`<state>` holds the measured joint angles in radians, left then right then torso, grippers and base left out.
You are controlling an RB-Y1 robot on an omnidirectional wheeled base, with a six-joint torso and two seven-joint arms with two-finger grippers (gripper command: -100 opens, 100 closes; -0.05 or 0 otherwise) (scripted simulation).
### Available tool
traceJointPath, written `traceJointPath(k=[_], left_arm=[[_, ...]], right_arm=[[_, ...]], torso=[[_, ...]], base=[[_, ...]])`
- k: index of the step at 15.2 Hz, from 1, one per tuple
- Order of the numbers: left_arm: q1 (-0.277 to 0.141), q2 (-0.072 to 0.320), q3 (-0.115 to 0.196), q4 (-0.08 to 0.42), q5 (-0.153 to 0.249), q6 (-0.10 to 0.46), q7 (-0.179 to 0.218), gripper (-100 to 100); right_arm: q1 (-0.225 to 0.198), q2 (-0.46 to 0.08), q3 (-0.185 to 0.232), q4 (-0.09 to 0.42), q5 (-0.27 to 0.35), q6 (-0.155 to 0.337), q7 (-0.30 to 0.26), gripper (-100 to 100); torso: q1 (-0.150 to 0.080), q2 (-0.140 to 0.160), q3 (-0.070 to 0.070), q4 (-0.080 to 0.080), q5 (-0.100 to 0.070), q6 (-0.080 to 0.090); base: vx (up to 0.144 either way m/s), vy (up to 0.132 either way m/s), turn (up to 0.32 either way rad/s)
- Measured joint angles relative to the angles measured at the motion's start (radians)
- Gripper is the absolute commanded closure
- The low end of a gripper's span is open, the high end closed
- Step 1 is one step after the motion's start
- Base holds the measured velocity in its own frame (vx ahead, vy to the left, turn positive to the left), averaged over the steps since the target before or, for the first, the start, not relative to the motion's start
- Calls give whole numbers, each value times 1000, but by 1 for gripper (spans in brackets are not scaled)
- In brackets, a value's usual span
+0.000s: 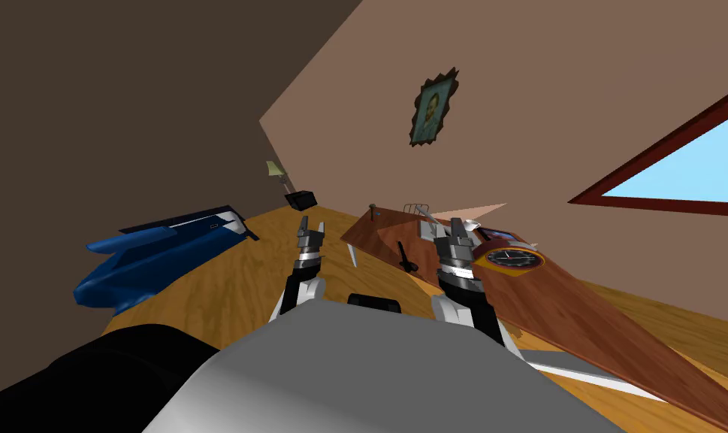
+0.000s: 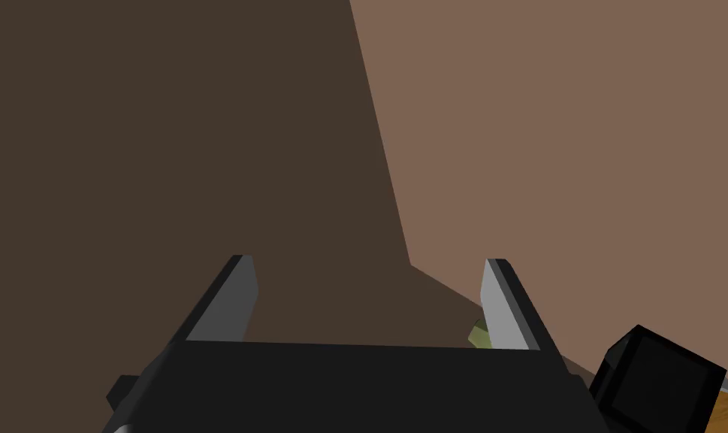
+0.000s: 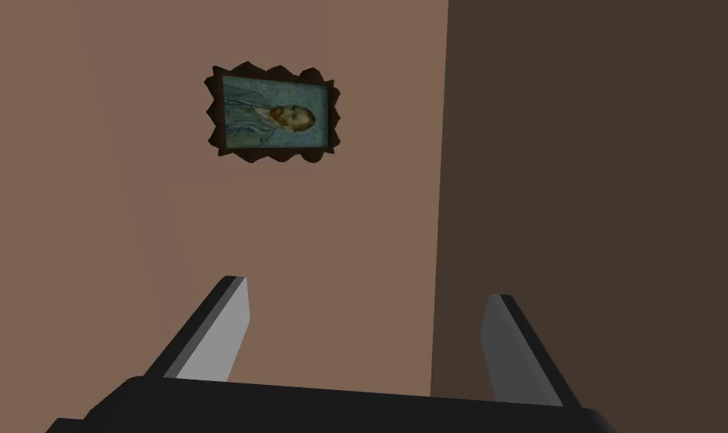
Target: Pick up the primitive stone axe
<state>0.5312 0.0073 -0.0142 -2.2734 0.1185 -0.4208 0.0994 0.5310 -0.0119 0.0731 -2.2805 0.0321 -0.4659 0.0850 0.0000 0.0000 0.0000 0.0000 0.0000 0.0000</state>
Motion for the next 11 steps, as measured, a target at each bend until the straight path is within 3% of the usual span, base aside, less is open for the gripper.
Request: traceJointPath(k=[11], left_arm=[[0, 0, 0, 0, 0, 0, 0, 0]], right_arm=[[-75, -162, -23, 63, 184, -14, 73, -100]], torso=[[-8, 3, 2, 1, -2, 0]], base=[[-46, -93, 166]])
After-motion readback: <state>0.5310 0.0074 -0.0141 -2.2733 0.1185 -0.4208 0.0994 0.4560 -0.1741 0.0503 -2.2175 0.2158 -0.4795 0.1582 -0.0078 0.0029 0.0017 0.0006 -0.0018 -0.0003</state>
